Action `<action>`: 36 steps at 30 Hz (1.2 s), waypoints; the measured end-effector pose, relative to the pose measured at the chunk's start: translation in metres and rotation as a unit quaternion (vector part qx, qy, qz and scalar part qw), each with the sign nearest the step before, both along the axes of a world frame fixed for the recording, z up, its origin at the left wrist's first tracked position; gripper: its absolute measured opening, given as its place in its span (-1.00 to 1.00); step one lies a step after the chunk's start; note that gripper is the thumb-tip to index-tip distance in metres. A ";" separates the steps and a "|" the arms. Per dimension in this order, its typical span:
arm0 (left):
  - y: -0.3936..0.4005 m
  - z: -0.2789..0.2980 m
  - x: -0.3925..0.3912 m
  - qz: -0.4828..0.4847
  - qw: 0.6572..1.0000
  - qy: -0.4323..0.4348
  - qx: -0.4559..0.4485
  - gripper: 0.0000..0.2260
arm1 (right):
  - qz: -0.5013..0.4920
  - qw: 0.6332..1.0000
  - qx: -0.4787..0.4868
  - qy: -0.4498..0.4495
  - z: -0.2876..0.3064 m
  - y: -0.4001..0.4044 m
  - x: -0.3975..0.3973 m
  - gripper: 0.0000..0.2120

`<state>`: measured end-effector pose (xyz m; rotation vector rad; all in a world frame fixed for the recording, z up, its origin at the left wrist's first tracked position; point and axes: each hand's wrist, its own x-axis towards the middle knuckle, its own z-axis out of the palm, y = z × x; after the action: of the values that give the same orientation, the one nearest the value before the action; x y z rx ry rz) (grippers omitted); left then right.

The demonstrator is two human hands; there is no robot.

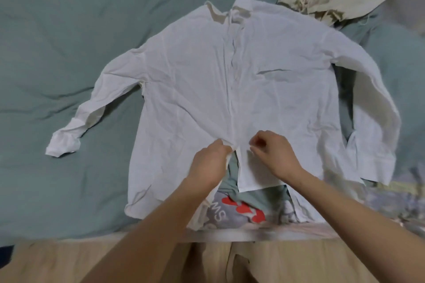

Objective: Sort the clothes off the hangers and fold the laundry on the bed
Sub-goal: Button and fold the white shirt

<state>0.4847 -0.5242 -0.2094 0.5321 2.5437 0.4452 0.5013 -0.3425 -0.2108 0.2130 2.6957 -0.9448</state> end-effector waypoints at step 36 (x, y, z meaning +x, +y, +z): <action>0.004 -0.019 0.024 0.454 0.770 -0.261 0.365 -0.84 | -0.108 0.985 -0.104 0.084 -0.016 -0.033 0.027 -0.67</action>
<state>0.5085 -0.5199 -0.2285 -0.5999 1.8208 1.6830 0.5283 -0.3760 -0.2264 0.4041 2.7380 -1.3552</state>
